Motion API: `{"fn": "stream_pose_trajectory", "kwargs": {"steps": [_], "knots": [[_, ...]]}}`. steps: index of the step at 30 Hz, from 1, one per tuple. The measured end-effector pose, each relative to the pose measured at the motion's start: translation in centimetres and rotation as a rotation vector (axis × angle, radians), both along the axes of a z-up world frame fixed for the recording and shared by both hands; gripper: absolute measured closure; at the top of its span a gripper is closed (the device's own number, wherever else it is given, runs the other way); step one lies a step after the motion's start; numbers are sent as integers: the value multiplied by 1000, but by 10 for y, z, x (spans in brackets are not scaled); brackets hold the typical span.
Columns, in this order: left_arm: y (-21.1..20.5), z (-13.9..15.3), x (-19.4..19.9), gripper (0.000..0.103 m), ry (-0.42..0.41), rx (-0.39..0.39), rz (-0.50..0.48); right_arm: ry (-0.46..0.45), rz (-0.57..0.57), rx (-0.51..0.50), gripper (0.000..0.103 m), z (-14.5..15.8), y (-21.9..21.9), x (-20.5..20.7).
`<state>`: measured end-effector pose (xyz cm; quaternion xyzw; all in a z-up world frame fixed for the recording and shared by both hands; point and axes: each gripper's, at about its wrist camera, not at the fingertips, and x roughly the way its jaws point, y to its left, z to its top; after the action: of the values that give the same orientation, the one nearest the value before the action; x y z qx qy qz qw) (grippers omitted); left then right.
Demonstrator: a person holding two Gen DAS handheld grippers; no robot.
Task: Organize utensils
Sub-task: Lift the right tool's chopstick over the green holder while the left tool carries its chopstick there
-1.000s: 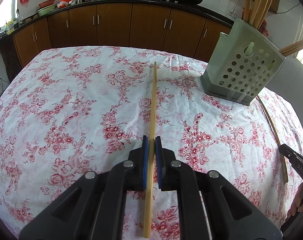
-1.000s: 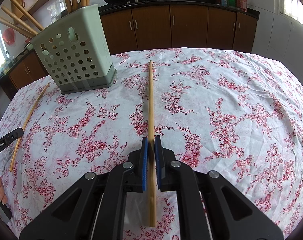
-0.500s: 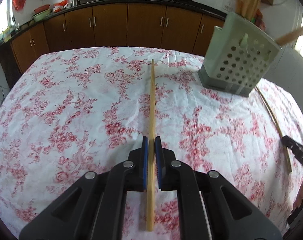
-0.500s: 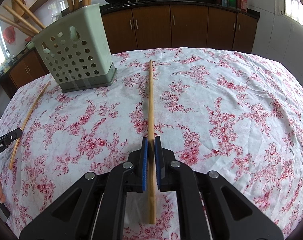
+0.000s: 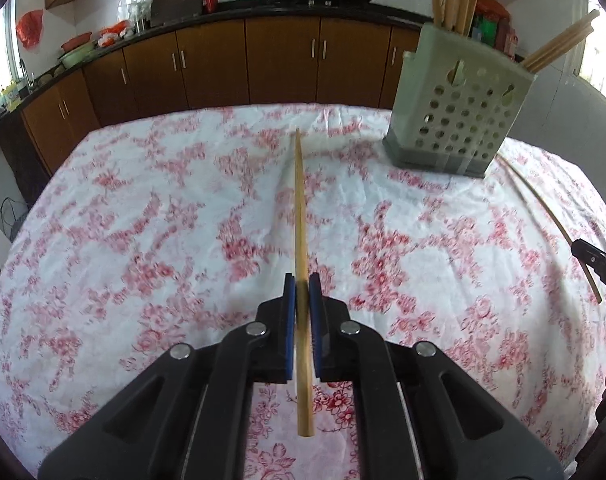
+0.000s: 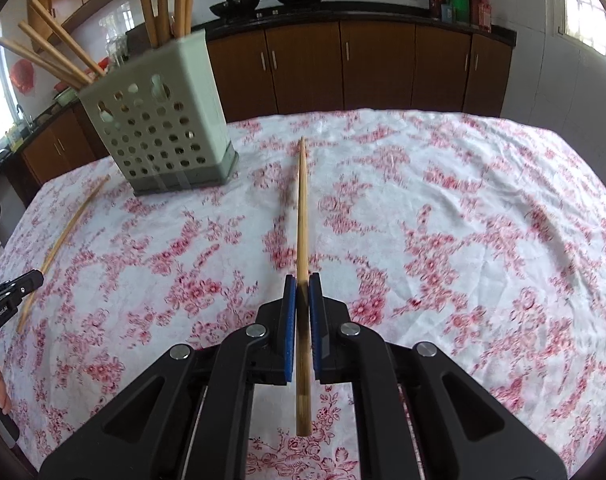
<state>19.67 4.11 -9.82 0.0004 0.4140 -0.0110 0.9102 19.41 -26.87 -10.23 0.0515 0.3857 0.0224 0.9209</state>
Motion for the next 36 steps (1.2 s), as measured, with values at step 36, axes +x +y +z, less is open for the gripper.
{"fn": "stream_pose_trajectory", "kwargs": {"steps": [36], "knots": [[-43,-15,-5,89,42,-73,-80,-215,39,34,96,78,4,-23]]}}
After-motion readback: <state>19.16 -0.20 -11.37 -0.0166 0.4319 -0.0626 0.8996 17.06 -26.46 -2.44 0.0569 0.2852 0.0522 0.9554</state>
